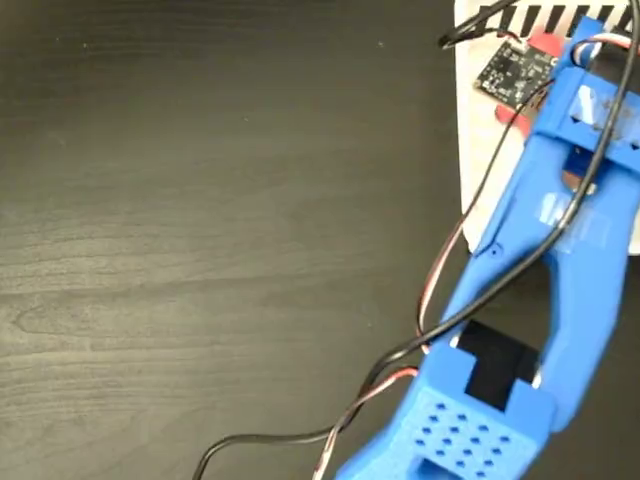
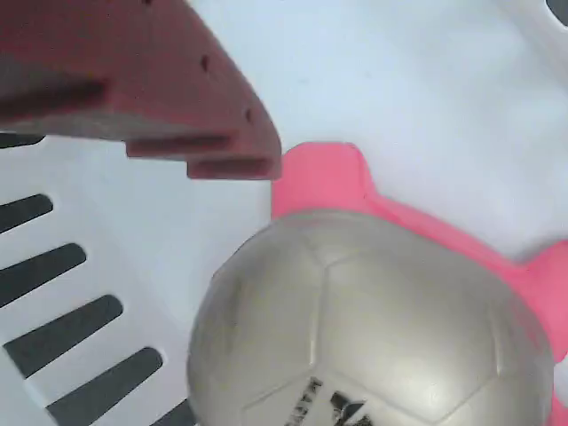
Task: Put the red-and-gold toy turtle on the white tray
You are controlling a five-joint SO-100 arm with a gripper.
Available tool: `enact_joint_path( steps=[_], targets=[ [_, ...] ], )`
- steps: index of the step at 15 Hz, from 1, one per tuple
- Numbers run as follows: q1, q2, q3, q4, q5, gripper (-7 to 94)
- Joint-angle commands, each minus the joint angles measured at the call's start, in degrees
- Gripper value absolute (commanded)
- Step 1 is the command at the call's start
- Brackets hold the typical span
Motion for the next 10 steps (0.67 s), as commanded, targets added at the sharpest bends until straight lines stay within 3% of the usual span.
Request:
enact_joint_path(
  steps=[1, 3, 6, 8, 10],
  targets=[
    [-0.1, 5.1, -0.3, 0.4, 1.3, 52],
    [-0.8, 8.3, -2.0, 0.0, 1.8, 2],
    [-3.4, 17.4, -0.4, -6.7, 3.5, 0],
    [-7.6, 27.9, 11.2, -21.1, 4.4, 0],
    [-14.6, 42.0, 31.1, -39.8, 3.6, 0]
  ],
)
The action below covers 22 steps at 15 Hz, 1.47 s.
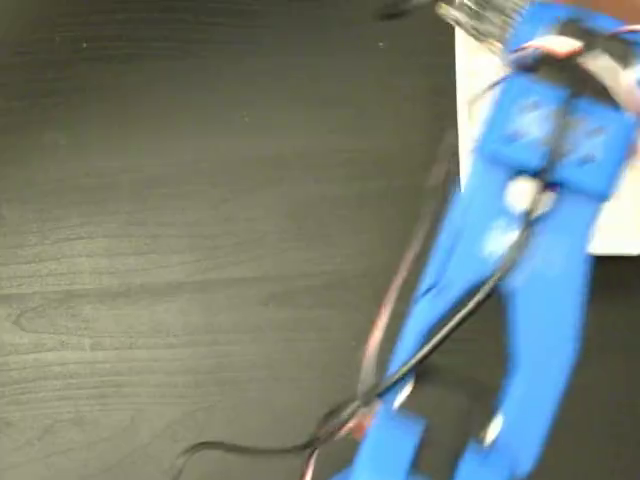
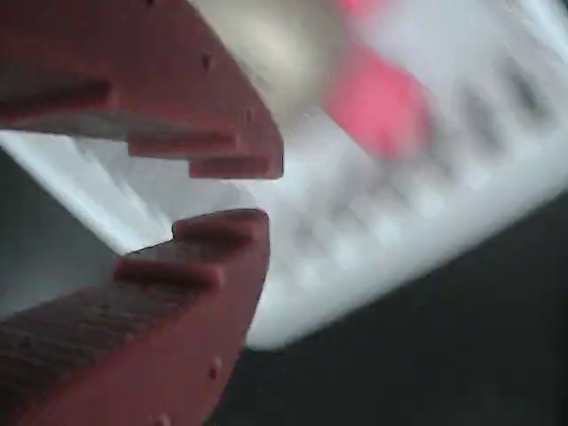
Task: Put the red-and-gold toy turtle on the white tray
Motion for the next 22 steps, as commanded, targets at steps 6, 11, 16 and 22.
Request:
enact_joint_path(
  steps=[6, 11, 16, 22],
  targets=[
    [-22.4, 50.5, 62.0, -35.3, -5.8, 0],
    [-26.3, 70.3, 75.5, -7.3, -7.4, 0],
    [-28.6, 91.2, 90.8, 2.6, -8.2, 0],
    [-27.8, 102.2, 92.7, 12.3, -6.9, 0]
  ],
)
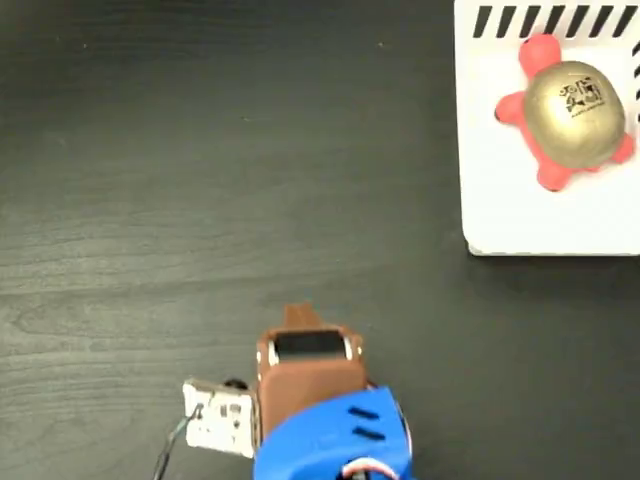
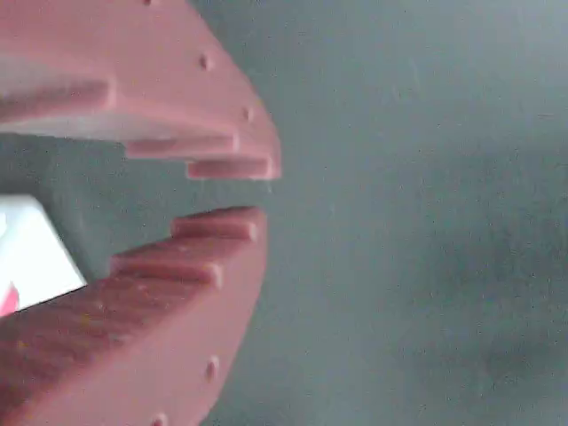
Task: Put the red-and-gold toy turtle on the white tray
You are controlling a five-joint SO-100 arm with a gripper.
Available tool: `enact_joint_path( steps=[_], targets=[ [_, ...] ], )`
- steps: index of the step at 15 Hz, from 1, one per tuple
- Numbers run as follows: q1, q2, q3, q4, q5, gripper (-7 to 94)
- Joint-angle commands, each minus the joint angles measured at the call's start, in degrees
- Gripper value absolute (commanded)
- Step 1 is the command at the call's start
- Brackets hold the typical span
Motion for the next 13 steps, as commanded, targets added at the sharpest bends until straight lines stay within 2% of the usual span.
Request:
enact_joint_path(
  steps=[1, 13],
  targets=[
    [-0.4, 2.0, -0.8, 1.7, 0.5, 0],
    [-1.4, 3.2, -0.6, 1.9, -0.7, 0]
  ],
)
